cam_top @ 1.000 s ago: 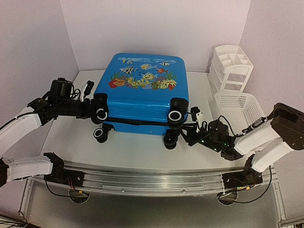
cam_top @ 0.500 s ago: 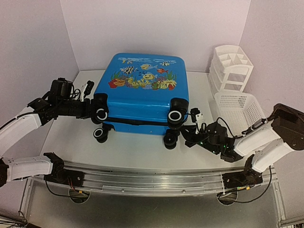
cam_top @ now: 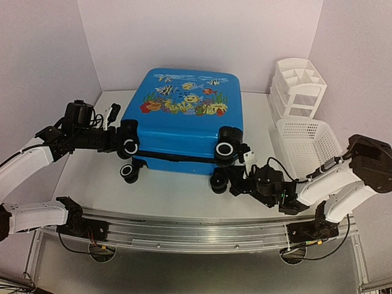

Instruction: Open, take out, and arrange the luggage

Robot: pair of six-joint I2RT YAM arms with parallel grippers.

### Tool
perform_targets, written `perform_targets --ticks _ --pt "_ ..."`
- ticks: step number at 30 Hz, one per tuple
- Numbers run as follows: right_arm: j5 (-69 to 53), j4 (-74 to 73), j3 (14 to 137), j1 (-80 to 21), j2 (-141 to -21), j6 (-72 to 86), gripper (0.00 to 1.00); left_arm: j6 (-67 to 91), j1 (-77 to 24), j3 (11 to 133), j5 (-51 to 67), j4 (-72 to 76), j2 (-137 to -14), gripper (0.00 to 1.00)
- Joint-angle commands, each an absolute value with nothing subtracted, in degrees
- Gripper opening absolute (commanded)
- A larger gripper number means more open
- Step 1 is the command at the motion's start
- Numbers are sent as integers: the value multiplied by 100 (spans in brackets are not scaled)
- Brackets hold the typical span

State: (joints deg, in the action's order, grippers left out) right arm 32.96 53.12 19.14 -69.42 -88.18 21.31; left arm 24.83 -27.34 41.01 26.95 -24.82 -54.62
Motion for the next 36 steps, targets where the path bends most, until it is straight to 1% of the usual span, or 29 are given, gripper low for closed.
perform_targets --ticks 1,7,10,15,18,23,28,32,34,36 --pt "3801 5946 2925 -7583 -9247 1433 0 1804 -2905 4466 3502 -968 -5494 0" --pt "4053 6072 3498 -7684 -9697 1161 0 1747 -3041 4412 3545 -876 -5510 0" --pt "4641 6179 3564 -7664 -9568 1191 0 1594 -3162 4343 3640 -920 -5433 0" --pt "4596 6102 3294 -7126 -9051 1360 0 797 -3441 4174 3947 -1320 -5117 0" --pt "4270 5489 3305 -6697 -8830 1727 0 430 -3865 4071 3793 -1278 -5082 0" --pt "3552 4883 3566 -6010 -8857 1904 0 672 -4632 4109 3526 -62 -5807 0" --pt "3063 4757 3418 -5569 -8834 2371 0 989 -4707 4238 3539 977 -6590 0" --pt "2888 4688 3439 -5585 -8911 2363 0 1463 -4707 4396 3286 1643 -7107 0" --pt "3110 4785 3362 -5740 -8897 2538 0 1604 -4710 4450 3214 1935 -7239 0" --pt "3529 5126 3198 -5924 -8928 3045 0 1658 -4711 4469 3226 2132 -7303 0"
